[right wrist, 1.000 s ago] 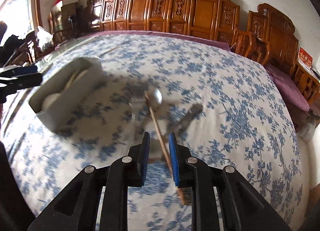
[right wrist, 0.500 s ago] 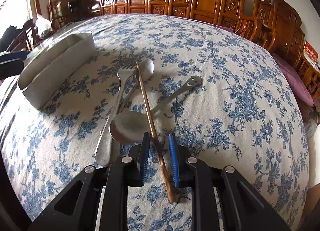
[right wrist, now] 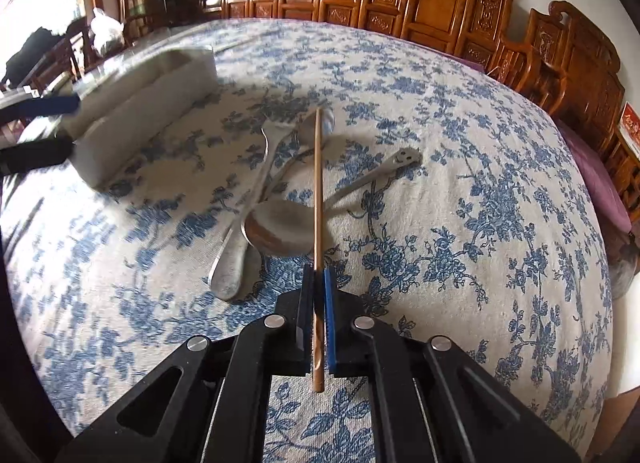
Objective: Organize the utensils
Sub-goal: 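Grasp the metal fork with the left tool while the right tool holds the chopstick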
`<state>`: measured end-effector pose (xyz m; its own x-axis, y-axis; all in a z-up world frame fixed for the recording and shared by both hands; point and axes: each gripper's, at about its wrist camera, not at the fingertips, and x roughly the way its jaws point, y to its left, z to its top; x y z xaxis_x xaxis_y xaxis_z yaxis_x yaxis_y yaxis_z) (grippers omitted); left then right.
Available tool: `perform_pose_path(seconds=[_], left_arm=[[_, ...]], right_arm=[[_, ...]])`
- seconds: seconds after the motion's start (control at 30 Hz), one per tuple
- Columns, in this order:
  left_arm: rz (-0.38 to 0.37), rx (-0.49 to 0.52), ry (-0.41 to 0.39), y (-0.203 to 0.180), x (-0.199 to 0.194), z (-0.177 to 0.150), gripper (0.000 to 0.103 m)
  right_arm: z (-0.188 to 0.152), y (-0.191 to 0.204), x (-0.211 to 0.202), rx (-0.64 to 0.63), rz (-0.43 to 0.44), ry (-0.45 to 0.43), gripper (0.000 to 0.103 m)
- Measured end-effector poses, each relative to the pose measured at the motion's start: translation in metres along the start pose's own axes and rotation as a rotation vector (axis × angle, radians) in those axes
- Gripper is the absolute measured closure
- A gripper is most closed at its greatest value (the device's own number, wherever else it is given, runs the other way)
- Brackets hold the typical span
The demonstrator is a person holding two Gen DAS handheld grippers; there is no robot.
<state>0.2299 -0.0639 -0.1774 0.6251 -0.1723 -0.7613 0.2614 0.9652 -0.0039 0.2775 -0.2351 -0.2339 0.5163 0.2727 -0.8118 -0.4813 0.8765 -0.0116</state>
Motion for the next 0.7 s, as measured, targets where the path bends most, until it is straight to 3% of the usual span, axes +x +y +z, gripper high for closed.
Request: perform_pose_path(seconds=[0.3, 0.57, 0.7], left_arm=[[0.014, 0.025, 0.043, -0.021, 0.021, -0.001, 0.015], [0.012, -0.031, 0.065, -0.025, 0.049, 0.017, 0.015], [-0.005, -0.057, 0.079, -0.028, 0.065, 0.03, 0.025]], right_arm=[[0.003, -0.019, -0.015, 0.088, -0.007, -0.066, 0.097], [0.004, -0.036, -0.012, 0.131, -0.041, -0.072, 0.097], [0.003, -0.042, -0.008, 0.153, -0.041, -0.061, 0.097]])
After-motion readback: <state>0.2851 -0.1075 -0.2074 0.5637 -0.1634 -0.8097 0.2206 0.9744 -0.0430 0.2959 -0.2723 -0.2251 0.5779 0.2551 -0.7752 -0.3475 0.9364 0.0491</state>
